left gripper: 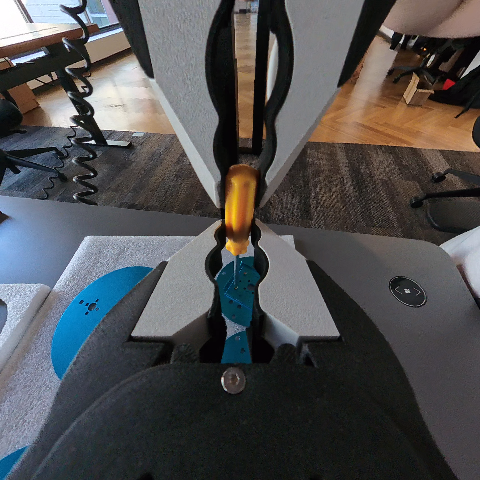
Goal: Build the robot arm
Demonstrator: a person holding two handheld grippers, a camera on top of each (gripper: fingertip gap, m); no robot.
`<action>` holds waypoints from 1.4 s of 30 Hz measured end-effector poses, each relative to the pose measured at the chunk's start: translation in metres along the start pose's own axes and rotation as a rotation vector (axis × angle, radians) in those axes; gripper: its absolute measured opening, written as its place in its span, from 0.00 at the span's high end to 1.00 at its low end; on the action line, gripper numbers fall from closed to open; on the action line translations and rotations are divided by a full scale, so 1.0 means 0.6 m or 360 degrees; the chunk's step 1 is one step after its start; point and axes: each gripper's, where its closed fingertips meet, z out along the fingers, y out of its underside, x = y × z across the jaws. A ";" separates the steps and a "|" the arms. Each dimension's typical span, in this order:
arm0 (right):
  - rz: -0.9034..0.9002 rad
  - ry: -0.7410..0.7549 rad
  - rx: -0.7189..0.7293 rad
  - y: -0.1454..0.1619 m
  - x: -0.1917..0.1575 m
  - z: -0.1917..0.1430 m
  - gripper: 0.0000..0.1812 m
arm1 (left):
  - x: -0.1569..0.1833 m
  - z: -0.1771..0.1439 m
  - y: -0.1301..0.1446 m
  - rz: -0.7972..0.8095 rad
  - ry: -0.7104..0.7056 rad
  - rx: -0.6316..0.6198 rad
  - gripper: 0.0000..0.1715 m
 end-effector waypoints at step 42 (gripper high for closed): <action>-0.0166 -0.0007 0.0059 0.002 0.002 -0.004 0.90 | -0.001 0.003 -0.001 0.0029 -0.0033 -0.0012 0.90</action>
